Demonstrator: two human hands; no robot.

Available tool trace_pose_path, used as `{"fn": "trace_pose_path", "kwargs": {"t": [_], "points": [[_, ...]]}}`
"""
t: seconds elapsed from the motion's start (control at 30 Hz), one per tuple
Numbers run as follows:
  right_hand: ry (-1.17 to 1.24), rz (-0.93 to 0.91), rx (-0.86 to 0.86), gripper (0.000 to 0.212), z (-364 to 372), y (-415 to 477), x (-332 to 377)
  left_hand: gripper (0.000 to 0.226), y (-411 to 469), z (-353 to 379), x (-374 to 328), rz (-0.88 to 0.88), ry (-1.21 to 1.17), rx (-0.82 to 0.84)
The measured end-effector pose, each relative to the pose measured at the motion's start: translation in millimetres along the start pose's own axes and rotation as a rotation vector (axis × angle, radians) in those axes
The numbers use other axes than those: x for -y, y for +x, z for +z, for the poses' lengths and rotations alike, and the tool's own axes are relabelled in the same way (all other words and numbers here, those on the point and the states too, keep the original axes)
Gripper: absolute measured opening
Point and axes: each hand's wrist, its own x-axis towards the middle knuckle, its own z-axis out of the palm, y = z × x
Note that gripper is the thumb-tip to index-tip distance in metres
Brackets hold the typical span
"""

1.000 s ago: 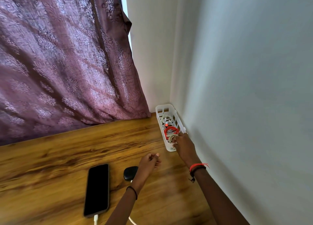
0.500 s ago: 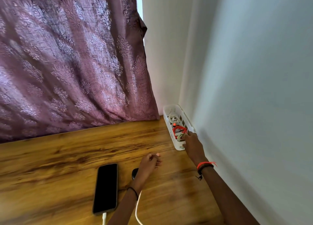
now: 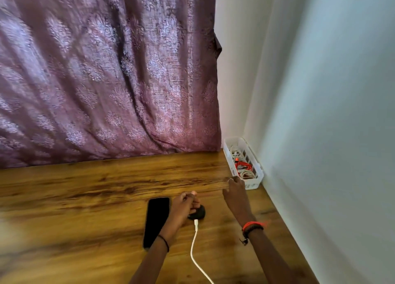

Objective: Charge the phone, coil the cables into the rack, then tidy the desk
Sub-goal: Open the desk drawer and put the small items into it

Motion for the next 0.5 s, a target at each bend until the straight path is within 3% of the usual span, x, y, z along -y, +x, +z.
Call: {"fn": "trace_pose_path", "kwargs": {"t": [0.5], "points": [[0.239,-0.095,0.055,0.027,66.6,-145.3,173.2,0.021,-90.8,-198.8,49.9,0.044,-0.162,-0.067]]}}
